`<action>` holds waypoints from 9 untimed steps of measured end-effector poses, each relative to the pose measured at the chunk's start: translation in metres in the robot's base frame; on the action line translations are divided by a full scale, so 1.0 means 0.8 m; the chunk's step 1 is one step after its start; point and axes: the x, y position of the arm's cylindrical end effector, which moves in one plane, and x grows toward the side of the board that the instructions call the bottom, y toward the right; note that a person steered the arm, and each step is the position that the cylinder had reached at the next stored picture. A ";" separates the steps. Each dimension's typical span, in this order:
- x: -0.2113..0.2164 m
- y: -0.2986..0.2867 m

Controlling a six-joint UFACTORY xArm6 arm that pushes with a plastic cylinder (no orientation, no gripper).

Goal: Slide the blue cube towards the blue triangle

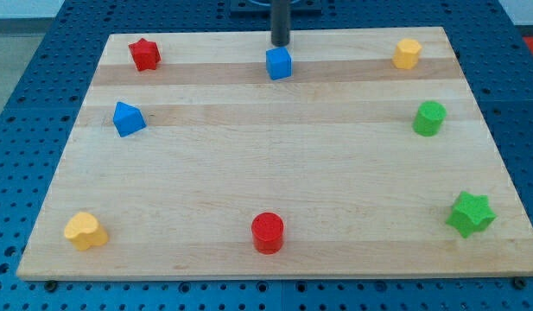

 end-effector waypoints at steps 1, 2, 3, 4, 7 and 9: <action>0.038 -0.038; 0.077 -0.048; 0.054 -0.046; -0.007 -0.016; 0.048 0.043; 0.140 -0.004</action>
